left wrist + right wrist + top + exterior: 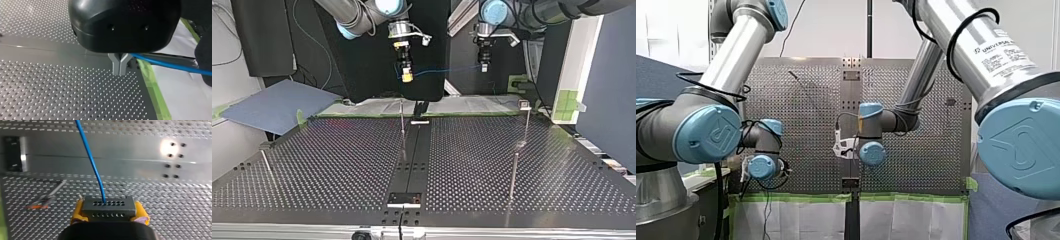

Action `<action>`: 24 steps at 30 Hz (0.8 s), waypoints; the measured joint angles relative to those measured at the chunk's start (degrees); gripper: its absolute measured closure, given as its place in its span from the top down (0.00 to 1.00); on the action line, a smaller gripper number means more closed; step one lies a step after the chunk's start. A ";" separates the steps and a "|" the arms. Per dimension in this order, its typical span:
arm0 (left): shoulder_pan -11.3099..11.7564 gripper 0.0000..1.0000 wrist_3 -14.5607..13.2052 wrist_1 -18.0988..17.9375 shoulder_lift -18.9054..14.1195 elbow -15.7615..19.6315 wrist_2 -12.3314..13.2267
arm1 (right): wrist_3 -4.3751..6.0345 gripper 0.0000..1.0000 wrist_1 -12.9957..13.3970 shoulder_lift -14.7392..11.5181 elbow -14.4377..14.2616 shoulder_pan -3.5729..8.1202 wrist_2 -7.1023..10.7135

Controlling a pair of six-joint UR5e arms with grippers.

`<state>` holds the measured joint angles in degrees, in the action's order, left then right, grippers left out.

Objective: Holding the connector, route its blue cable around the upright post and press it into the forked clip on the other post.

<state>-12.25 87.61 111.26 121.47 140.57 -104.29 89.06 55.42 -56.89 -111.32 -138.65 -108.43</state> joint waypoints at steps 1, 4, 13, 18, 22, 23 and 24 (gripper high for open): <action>0.48 0.00 0.25 0.48 -0.46 -0.05 0.47 | 0.44 0.00 -0.56 -0.54 0.40 0.08 -0.07; 2.04 0.00 1.44 2.02 -2.00 -0.60 2.03 | 1.69 0.00 -2.21 -2.20 1.16 0.40 -0.22; 6.93 0.00 3.86 6.88 -6.88 -2.99 4.17 | 3.08 0.00 -6.58 -7.05 2.03 1.86 -0.17; 9.91 0.00 3.59 9.88 -9.86 -5.44 4.17 | 3.00 0.00 -7.75 -9.72 2.71 2.72 -0.02; 11.88 0.00 5.02 11.95 -11.95 -6.57 4.18 | 2.93 0.00 -7.92 -11.48 3.03 3.28 0.16; 12.22 0.00 5.57 12.57 -12.56 -6.86 4.17 | 2.91 0.00 -7.96 -12.04 3.18 3.45 0.28; 12.39 0.00 6.00 13.02 -13.00 -7.09 4.16 | 2.90 0.00 -8.02 -12.45 3.31 3.58 0.37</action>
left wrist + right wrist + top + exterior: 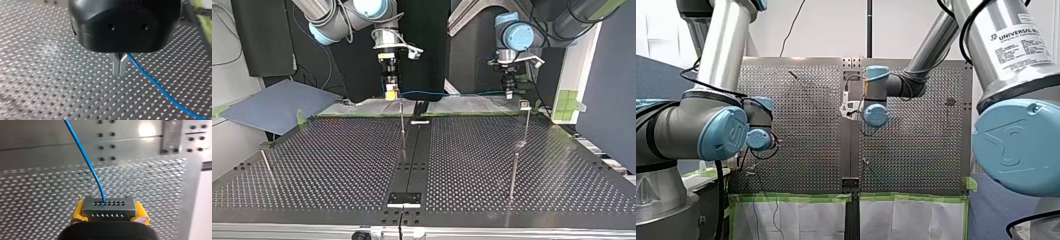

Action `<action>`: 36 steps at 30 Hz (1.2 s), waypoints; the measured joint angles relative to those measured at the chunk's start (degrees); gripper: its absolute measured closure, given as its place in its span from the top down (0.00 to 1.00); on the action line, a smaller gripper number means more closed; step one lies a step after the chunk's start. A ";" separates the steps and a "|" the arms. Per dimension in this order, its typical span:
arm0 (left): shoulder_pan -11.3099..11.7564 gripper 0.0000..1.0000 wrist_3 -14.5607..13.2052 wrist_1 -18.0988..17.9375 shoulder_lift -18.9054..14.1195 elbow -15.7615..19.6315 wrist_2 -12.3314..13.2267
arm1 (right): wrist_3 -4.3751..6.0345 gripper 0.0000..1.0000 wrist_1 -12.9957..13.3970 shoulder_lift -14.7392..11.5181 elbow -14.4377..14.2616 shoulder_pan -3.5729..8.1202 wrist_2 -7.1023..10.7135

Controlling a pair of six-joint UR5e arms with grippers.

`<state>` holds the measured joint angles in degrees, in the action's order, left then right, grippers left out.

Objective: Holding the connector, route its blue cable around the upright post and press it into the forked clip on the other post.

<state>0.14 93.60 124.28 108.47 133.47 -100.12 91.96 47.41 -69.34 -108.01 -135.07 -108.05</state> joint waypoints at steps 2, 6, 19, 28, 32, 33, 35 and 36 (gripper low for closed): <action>0.23 0.00 0.98 1.00 -1.03 -0.52 -0.01 | -0.05 0.00 -0.24 -0.99 0.35 0.28 0.24; 0.34 0.00 2.85 3.10 -3.12 -1.15 -0.06 | -0.12 0.00 -1.11 -2.87 1.17 0.60 0.88; 0.24 0.00 5.10 9.88 -9.91 -3.27 -0.11 | -0.74 0.00 -4.05 -8.32 3.50 0.87 3.64; 0.03 0.00 7.77 12.43 -14.58 -5.14 -0.15 | -0.80 0.00 -4.49 -8.62 3.70 0.95 5.48; 0.02 0.00 8.98 13.08 -16.36 -6.43 -0.33 | -0.92 0.00 -4.71 -8.60 3.88 0.93 6.12; 0.01 0.00 9.15 13.33 -16.78 -6.76 -0.40 | -0.96 0.00 -4.77 -8.58 3.95 0.94 6.34; 0.01 0.00 9.49 14.08 -17.81 -7.54 -0.57 | -1.02 0.00 -4.88 -8.53 4.21 0.94 6.95; 0.01 0.00 9.65 14.37 -18.27 -7.85 -0.62 | -1.03 0.00 -4.92 -8.52 4.34 0.96 7.22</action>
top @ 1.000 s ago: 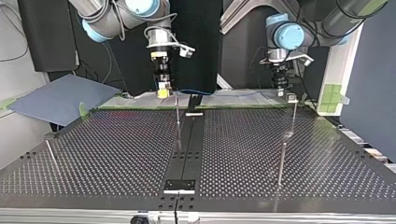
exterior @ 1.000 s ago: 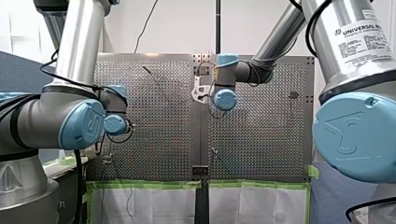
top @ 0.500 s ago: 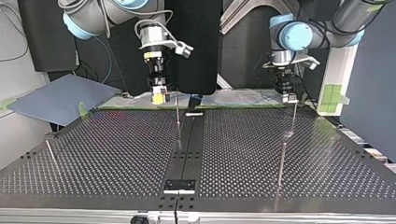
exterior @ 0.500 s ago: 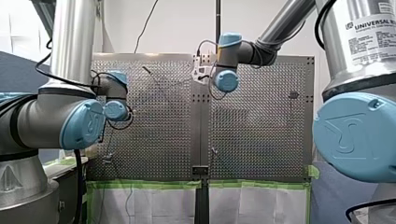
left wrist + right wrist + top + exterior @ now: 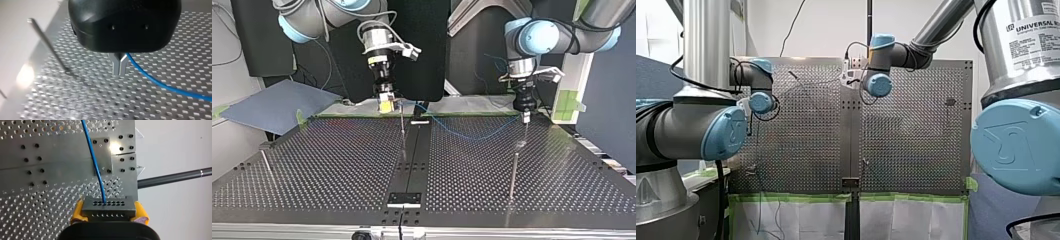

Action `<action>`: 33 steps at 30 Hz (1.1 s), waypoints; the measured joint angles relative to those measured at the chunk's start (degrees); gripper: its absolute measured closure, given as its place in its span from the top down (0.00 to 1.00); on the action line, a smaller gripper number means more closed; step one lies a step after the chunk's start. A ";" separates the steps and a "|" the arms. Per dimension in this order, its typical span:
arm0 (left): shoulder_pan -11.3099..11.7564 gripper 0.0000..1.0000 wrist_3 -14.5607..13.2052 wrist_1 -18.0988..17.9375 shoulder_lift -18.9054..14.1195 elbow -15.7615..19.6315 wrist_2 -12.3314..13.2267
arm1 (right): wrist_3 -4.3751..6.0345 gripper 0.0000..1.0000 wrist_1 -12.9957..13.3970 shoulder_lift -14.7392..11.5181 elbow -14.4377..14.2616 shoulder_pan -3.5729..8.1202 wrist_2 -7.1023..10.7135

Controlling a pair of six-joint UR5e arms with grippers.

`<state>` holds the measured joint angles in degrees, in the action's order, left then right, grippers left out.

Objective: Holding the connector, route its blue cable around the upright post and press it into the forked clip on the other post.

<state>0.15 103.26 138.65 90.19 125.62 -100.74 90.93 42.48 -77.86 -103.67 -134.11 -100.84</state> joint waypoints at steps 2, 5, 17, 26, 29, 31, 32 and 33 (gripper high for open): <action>0.00 0.00 0.56 0.44 -1.07 -0.68 -0.06 | -0.01 0.00 -0.06 0.03 0.39 0.02 0.68; 0.00 0.00 1.58 0.74 -2.52 -1.62 -0.09 | 0.00 0.00 -0.27 0.12 1.06 0.08 1.60; 0.07 0.00 3.66 3.17 -9.24 -5.61 -0.16 | 0.20 0.00 -2.09 0.71 4.84 0.32 4.05; 0.11 0.00 4.67 4.04 -10.41 -8.40 -0.11 | 0.47 0.00 -3.63 1.78 8.16 0.45 5.62; 0.16 0.00 4.71 4.64 -9.84 -9.44 -0.04 | 0.49 0.00 -4.17 2.32 8.84 0.43 6.10; 0.21 0.00 4.67 5.06 -9.21 -10.15 0.01 | 0.49 0.00 -4.71 2.88 9.43 0.32 6.63; 0.24 0.00 4.64 5.27 -8.70 -10.63 0.03 | 0.50 0.00 -5.20 3.35 9.90 0.24 7.04; 0.26 0.00 4.62 5.37 -8.34 -10.95 0.01 | 0.49 0.00 -5.58 3.73 10.28 0.19 7.34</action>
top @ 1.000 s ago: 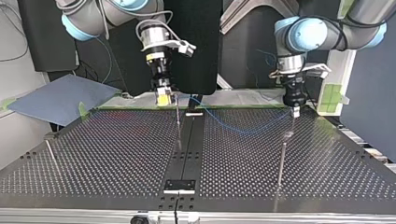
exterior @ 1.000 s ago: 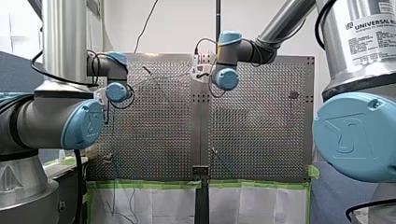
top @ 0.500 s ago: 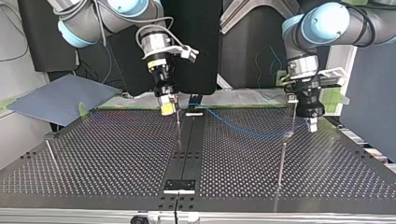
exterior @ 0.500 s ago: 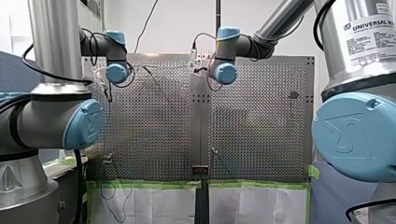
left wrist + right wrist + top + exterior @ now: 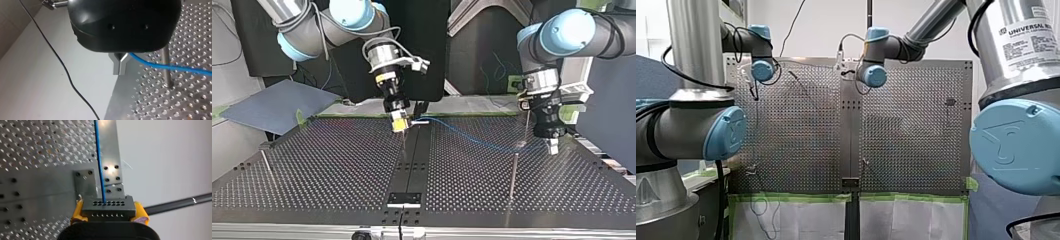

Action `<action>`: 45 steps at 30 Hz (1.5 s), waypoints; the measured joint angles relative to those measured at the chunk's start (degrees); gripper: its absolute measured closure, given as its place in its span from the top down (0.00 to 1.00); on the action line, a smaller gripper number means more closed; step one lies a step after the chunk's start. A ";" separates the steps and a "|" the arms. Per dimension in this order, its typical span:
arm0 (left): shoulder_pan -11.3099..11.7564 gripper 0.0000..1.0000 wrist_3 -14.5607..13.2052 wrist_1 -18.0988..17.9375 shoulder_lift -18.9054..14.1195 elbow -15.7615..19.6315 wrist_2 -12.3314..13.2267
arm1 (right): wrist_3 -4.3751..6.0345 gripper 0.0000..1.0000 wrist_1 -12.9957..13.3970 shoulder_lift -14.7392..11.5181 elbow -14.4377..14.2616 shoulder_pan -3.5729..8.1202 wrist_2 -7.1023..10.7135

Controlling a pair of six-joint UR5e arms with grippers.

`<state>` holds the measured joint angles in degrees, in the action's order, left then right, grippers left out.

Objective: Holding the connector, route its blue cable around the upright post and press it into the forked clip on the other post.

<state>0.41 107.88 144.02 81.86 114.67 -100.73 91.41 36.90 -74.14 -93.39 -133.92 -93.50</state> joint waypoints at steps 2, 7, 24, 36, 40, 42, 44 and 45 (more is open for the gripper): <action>0.04 0.00 0.01 0.14 0.46 -0.63 -0.04 | 0.00 0.00 -0.83 0.84 0.84 -0.12 0.69; 0.19 0.00 0.40 0.49 0.44 -1.98 -0.10 | 0.12 0.00 -2.75 2.77 2.78 -0.22 1.88; 0.83 0.00 1.36 2.61 4.33 -7.61 0.12 | 2.23 0.00 -5.25 5.27 10.96 0.19 4.42; 1.85 0.00 2.20 2.69 6.71 -9.69 0.31 | 2.26 0.00 -5.90 5.99 17.59 0.52 4.03; 2.17 0.00 2.39 2.80 7.61 -10.26 0.32 | 2.11 0.00 -5.99 7.00 18.77 0.63 3.86; 2.24 0.00 2.33 2.81 8.59 -10.46 0.39 | 2.03 0.00 -6.00 7.63 18.95 0.68 3.80; 2.30 0.00 2.28 2.79 9.57 -10.58 0.76 | 1.98 0.00 -5.98 8.28 19.02 0.74 3.78; 2.34 0.00 2.27 2.79 9.99 -10.65 0.99 | 1.96 0.00 -5.96 8.54 19.04 0.77 3.77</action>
<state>2.76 110.15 146.81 91.84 104.01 -99.74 93.37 30.94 -65.59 -74.35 -133.15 -89.73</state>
